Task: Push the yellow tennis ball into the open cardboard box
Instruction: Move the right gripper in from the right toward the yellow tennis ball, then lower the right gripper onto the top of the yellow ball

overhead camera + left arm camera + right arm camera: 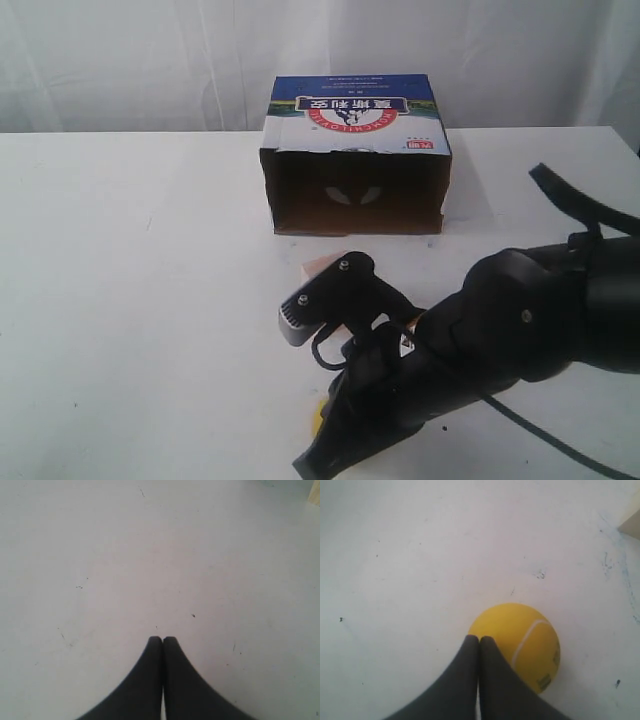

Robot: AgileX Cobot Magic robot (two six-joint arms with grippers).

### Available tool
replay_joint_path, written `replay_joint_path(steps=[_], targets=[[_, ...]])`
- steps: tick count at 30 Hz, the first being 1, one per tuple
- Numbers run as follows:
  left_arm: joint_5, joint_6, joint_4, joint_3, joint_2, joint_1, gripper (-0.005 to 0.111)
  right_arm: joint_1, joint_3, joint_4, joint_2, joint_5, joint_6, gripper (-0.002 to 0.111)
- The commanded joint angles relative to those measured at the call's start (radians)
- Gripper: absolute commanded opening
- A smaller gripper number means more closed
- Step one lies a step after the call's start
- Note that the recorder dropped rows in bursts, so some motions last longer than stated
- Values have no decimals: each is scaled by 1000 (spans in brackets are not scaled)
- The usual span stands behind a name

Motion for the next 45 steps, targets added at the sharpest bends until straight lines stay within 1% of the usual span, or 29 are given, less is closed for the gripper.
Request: replay_joint_path(steps=[1,5,8,11,14,16,19,23,29,35,45], targets=[[17,2,0,4,-5,-5,0,-8,4,-95,0,-13,113,0],[17,2,0,4,-5,-5,0,-50,41,-163,-16,-9,183,0],[17,2,0,4,-5,-5,0,-107,55,-239,-59,8,239,0],[17,2,0,4,-5,-5,0,-140,55,-273,-105,22,249,0],[17,2,0,4,-5,-5,0,-174,51,-293,-224,31,249,0],[17,2,0,4,-5,-5,0,-175,51,-298,-271,38,252,0],[17,2,0,4,-5,-5,0,-175,51,-293,-265,44,271,0],[17,2,0,4,-5,-5,0,-171,51,-248,-202,37,262,0],[17,2,0,4,-5,-5,0,-111,38,-248,-68,-59,260,0],[17,2,0,4,-5,-5,0,-107,29,-248,71,-86,270,0],[17,2,0,4,-5,-5,0,-105,31,-252,53,-62,289,0]])
